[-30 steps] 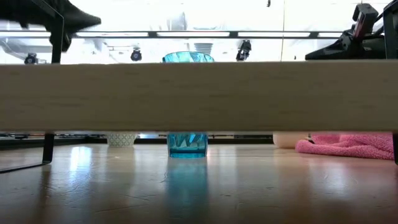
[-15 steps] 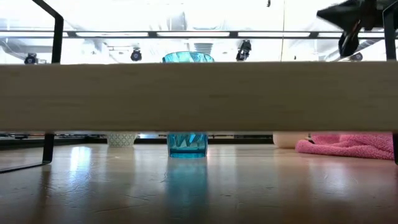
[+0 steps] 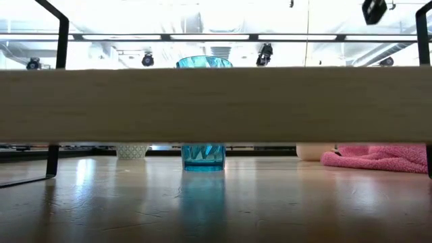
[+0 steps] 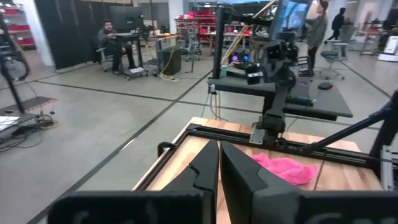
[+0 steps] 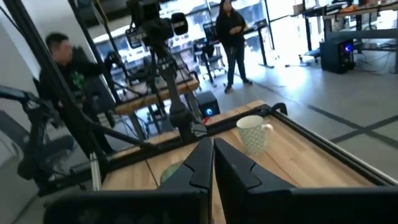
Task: Stack small to large cups/mugs on shelf
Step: Put the blue cup on the shelf
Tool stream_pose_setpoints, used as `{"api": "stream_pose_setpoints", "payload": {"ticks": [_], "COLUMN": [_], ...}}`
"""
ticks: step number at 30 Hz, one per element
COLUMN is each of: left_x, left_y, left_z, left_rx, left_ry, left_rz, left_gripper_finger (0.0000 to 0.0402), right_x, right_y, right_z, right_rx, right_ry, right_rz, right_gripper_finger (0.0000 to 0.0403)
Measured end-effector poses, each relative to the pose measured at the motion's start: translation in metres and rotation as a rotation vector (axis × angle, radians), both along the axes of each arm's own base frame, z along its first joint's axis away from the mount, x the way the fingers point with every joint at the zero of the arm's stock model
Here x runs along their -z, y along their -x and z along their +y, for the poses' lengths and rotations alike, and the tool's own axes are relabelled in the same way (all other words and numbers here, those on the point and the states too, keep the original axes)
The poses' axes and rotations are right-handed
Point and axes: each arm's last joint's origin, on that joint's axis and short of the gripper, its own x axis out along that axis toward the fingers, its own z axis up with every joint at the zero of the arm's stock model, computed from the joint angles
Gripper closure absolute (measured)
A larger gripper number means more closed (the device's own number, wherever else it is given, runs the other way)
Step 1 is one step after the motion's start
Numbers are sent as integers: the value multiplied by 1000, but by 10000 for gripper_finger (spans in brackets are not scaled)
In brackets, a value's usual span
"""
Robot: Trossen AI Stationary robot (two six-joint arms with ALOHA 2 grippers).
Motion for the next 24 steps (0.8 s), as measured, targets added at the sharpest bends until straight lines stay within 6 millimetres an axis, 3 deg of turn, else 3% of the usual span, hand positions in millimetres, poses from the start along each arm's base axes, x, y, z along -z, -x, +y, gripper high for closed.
{"api": "stream_pose_setpoints", "payload": {"ticks": [9, 16, 24], "left_x": [2, 2, 1], "left_y": [-5, -7, -4], "left_z": [0, 2, 2], "left_rx": [4, -85, -102], "left_ry": [0, -16, -16], "left_rz": [24, 30, 18], "left_gripper_finger": [398, 354, 313], "right_x": [-23, -43, -71], "right_y": [-22, -34, -41], "right_z": [-1, -2, -3], "right_rx": [-78, -81, -72], "right_ry": [-25, 18, -55], "right_rz": [173, 200, 151], "right_gripper_finger": [393, 394, 394]}}
